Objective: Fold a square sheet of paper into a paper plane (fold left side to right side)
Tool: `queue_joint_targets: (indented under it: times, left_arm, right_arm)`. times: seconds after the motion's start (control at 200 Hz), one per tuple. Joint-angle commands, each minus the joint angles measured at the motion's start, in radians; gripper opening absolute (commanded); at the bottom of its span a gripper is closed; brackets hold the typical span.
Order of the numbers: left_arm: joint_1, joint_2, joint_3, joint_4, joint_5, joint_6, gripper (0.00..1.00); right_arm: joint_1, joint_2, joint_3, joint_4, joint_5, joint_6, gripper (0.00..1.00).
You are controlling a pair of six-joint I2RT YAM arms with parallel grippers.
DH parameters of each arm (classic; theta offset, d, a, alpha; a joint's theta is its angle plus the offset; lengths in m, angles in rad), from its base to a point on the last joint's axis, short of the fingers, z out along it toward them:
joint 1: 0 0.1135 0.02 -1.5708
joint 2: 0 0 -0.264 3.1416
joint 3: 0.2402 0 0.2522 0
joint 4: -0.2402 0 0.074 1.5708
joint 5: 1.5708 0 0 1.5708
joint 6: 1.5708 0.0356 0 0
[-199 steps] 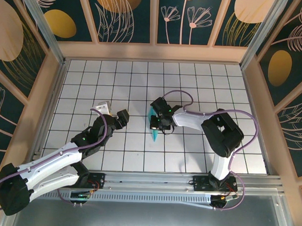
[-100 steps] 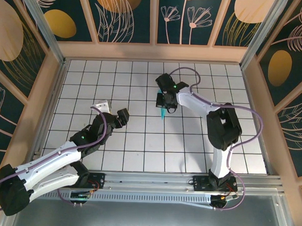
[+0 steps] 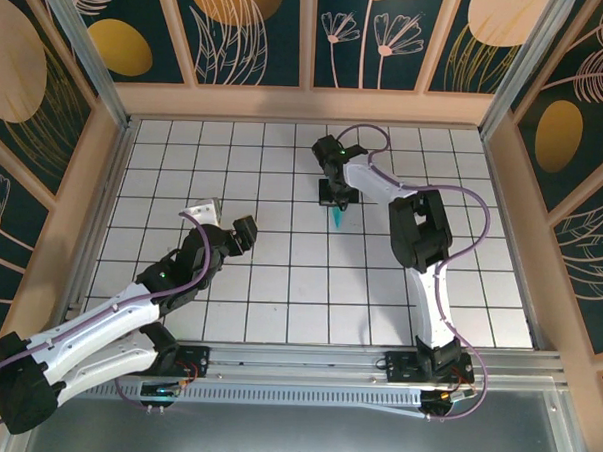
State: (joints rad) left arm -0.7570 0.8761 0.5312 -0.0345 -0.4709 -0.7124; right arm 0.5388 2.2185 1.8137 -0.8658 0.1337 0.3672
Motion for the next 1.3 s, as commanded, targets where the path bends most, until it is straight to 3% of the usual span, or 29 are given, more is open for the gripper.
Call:
queue_joint_targets:
  times: [0.0, 0.711, 1.296]
  left_arm:
    - [0.011, 0.005, -0.003, -0.014, 0.009, -0.01, 0.84]
    - [0.011, 0.056, 0.021, -0.006, 0.029, -0.029, 0.85]
    - [0.011, 0.041, 0.041, -0.034, -0.001, -0.012, 0.86]
  right_arm:
    - [-0.029, 0.029, 0.027, -0.019, 0.003, -0.031, 0.0]
    - [-0.071, 0.06, -0.035, 0.079, -0.046, -0.04, 0.04]
    - [-0.072, 0.029, -0.099, 0.111, -0.045, -0.035, 0.37]
